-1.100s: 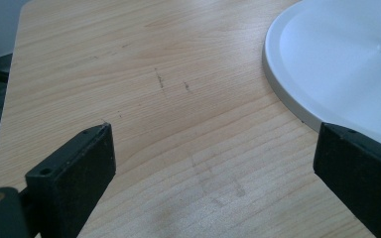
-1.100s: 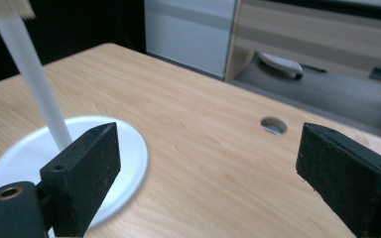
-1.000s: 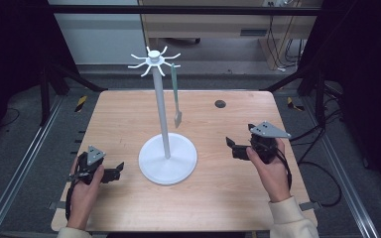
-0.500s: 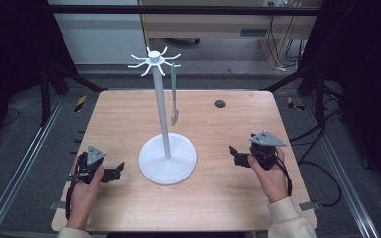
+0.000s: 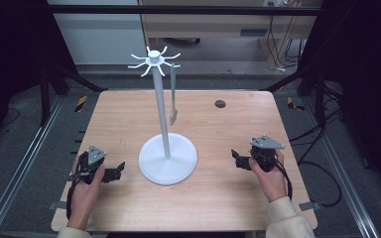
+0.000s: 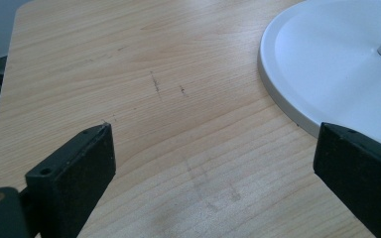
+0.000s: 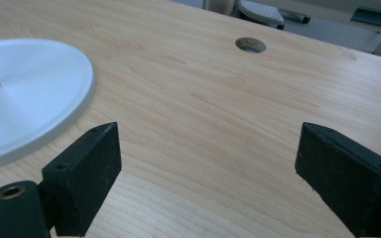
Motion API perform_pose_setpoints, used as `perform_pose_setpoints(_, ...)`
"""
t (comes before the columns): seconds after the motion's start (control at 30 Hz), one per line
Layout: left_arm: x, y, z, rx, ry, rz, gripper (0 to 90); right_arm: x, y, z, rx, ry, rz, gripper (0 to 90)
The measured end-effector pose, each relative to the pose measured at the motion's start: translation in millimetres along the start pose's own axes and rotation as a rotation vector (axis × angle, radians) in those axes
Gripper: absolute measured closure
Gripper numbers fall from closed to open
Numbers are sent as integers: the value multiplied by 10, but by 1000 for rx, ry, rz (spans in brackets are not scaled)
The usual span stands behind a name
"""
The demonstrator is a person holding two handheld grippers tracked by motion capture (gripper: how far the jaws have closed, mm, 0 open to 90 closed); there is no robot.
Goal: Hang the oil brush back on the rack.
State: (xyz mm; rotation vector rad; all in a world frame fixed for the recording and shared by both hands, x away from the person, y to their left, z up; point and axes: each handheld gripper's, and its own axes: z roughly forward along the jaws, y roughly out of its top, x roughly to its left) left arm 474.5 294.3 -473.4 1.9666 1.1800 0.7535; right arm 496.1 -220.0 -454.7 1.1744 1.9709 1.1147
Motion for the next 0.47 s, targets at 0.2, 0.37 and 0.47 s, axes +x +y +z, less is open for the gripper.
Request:
perform_pose_setpoints(0.2, -10, 3, 6, -1, -3, 5, 24, -32, -152, 119, 54, 42, 37, 120)
perform_pose_setpoints(0.37, -8, 5, 6, -2, -3, 4, 24, -23, -220, 190, 110, 57, 29, 122)
perform_pose_setpoints(0.47, -7, 7, 5, -3, -3, 5, 24, -21, -221, 195, 112, 59, 33, 121)
